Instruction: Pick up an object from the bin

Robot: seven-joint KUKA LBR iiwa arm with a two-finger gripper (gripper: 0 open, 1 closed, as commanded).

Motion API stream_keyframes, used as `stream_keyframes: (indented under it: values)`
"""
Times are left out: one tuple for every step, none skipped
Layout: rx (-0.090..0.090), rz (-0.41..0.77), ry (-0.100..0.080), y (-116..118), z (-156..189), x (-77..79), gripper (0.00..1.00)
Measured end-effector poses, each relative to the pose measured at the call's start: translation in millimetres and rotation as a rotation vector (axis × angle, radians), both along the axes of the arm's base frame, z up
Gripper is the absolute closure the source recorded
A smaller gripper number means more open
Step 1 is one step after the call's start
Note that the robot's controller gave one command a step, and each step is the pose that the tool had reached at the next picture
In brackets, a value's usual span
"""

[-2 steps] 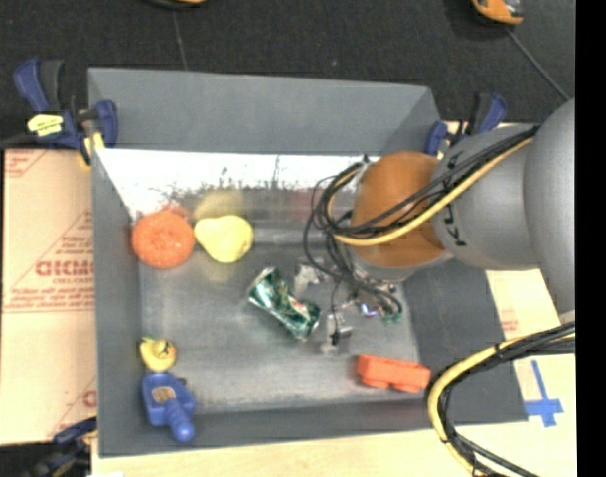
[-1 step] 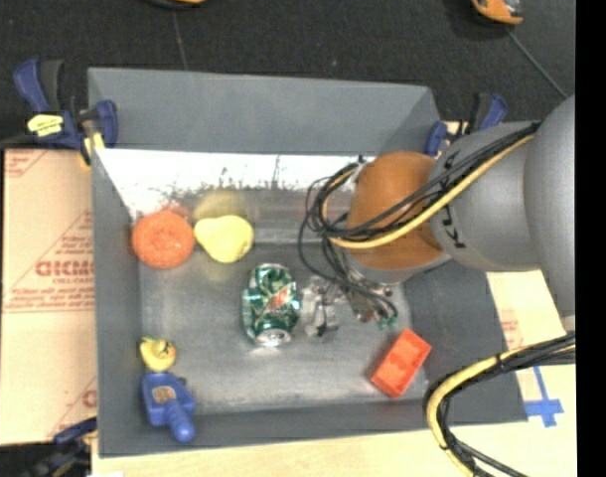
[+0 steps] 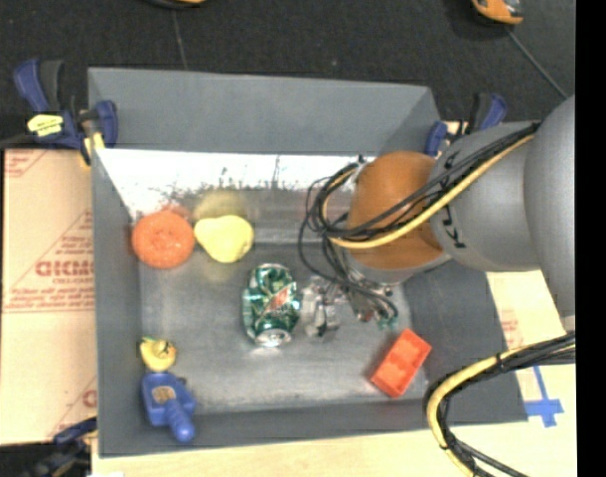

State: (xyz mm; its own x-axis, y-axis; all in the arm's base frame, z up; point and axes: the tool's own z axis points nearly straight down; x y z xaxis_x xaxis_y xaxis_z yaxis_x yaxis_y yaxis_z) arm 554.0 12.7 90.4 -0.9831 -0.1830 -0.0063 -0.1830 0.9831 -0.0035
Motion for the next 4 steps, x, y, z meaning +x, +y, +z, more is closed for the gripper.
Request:
stream_keyframes:
  values:
    - [0.001, 0.017, -0.004, 66, -18, 14.3, 1.00]
    - [0.001, -0.015, -0.011, 49, -18, 75.7, 1.00]
    - [-0.003, -0.051, -0.013, 65, -18, 57.5, 1.00]
    - [-0.007, 0.142, -0.021, 33, 8, 56.4, 1.00]
